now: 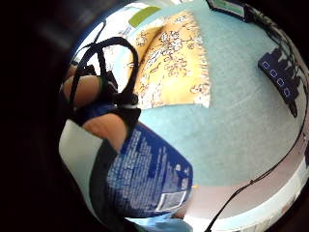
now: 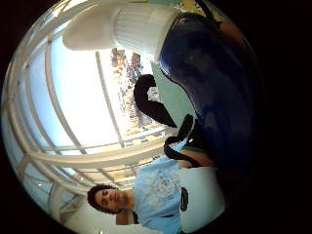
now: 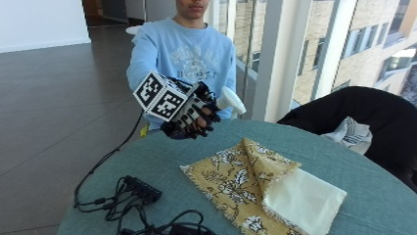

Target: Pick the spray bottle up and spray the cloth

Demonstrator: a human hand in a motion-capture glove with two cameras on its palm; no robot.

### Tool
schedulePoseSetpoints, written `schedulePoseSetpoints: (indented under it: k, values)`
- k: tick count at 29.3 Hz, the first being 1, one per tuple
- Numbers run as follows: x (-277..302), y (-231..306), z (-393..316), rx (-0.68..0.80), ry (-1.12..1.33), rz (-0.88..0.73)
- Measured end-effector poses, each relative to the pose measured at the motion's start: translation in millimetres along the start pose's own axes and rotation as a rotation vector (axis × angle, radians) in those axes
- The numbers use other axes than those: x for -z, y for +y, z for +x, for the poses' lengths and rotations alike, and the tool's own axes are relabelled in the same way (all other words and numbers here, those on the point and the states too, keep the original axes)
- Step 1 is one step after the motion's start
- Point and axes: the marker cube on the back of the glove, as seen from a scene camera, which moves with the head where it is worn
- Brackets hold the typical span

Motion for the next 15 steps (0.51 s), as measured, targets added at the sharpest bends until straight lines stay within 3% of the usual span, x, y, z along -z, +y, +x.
schedulePoseSetpoints:
  k: [15]
  values:
    - [-1.6, -3.5, 5.7, 0.003, 0.01, 0.007]
